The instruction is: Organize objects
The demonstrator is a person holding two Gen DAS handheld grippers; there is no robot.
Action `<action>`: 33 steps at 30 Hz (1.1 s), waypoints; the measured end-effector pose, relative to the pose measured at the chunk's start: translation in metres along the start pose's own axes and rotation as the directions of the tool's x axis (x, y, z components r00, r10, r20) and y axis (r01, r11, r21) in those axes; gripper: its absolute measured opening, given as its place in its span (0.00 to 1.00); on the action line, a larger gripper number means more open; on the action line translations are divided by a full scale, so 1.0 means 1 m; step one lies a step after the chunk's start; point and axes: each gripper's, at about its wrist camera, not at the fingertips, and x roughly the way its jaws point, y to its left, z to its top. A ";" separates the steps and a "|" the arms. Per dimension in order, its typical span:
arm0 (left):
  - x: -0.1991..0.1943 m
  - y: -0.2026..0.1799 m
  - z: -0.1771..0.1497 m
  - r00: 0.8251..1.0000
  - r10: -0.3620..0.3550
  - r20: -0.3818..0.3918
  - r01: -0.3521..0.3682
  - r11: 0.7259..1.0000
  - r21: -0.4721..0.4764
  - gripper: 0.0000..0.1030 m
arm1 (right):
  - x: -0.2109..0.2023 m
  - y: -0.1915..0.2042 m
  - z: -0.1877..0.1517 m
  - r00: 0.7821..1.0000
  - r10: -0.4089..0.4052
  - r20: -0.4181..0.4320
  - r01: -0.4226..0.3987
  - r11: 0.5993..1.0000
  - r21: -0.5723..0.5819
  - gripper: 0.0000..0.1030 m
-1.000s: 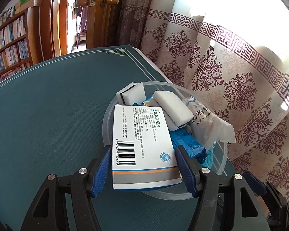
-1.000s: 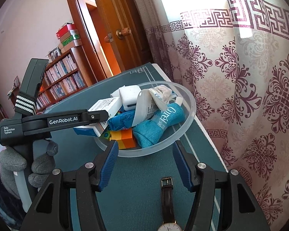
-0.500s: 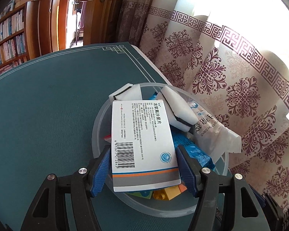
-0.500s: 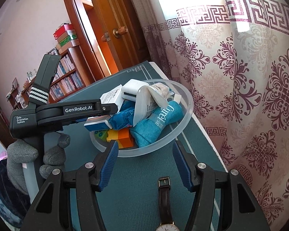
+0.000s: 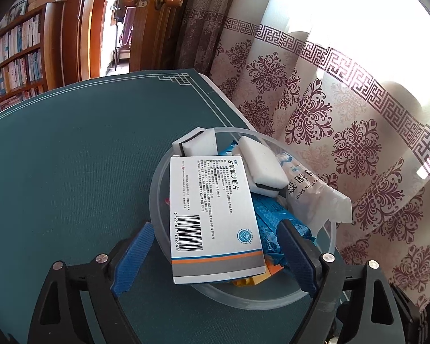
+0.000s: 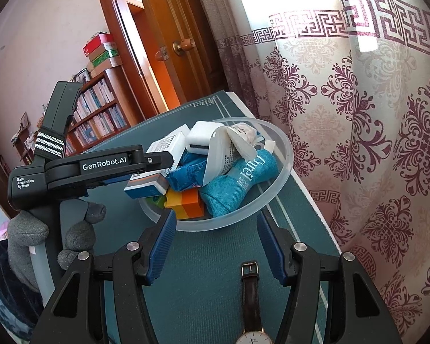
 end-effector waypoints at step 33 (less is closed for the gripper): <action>-0.076 -0.006 -0.055 0.913 0.369 0.177 -0.384 0.922 0.057 0.99 | 0.002 0.008 0.004 0.996 -0.090 0.001 0.089 0.990 -0.108 0.95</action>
